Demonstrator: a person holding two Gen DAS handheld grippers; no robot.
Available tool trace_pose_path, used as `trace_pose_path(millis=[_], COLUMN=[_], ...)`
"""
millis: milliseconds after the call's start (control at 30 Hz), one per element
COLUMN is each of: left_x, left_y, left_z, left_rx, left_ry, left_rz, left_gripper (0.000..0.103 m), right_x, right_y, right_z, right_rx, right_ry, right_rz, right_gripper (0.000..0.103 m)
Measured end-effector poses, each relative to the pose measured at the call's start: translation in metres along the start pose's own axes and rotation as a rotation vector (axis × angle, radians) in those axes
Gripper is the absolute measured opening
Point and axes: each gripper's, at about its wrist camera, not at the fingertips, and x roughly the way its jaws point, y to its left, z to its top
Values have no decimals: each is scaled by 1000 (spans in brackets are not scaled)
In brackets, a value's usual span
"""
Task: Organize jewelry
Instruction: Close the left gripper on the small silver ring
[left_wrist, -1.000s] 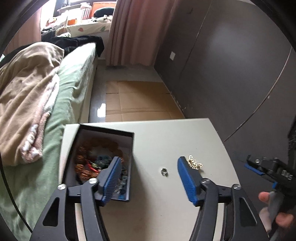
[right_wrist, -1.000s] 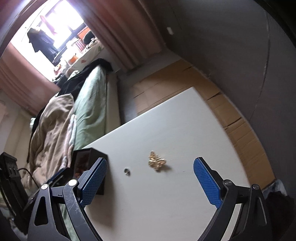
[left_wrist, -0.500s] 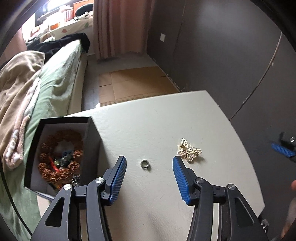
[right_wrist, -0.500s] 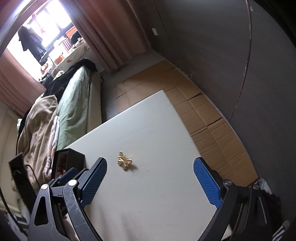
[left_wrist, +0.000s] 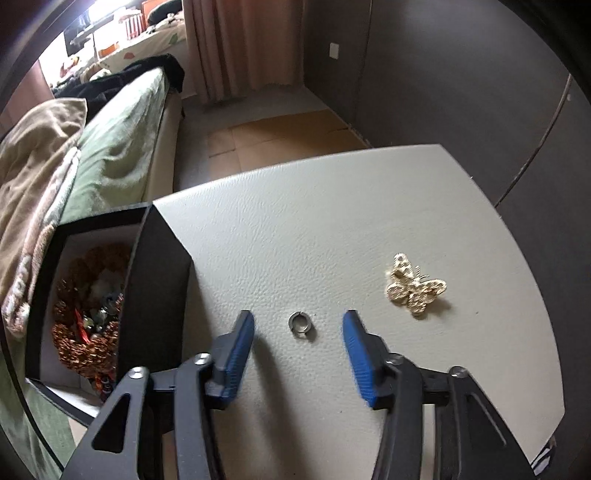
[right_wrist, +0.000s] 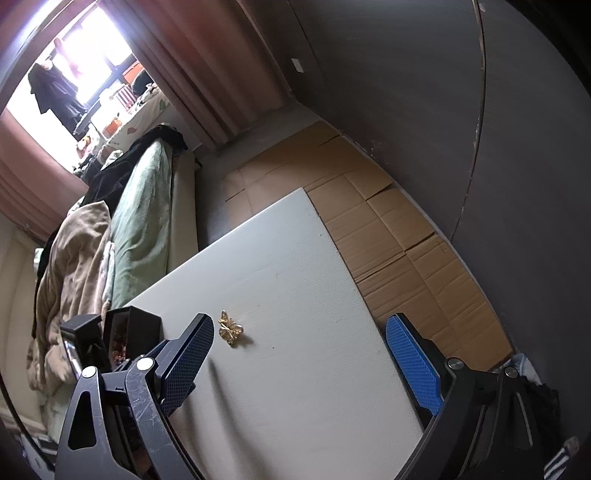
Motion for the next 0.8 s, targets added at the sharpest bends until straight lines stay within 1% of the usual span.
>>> trace_pose_path(millis=[33,67,100,133,167,267,367,467,633,800], left_x=[-2,-3,-4,-4,-4,-6,-11,-20,-32,-54], left_y=[1,1,2,2,4,11,15,18,27,44], left_z=[0,1,2,2,3,4,6,8,8,11], left_rx=[2,6,8,5,-4,-43,-58,-83,-117,-151], left_ry=[-11,-14,-15,-16,-13,-5,-17,-21,-33,-77], left_rz=[-1,5,2,0,-5,-59,-89,-138,-178,-197], left_gripper=[41,39,29,14,13,13,13,13,13,13], right_x=[1,1,2,3,4,7,13,17,25,42], right_y=[1,3,4,5,6,7,8,8,16,28], right_z=[0,0,0,0,0,0,0,-1,-3,-7], right_rx=[-2,-4,-6,-9,-12,-18,-22,-16,-30,-63], right_ry=[2,4,5,6,7,16,31,46,71,110], right_rz=[0,1,3,5,7,6,7,19,41,65], right_gripper=[95,95,95,95,95,95,95,95,95,95])
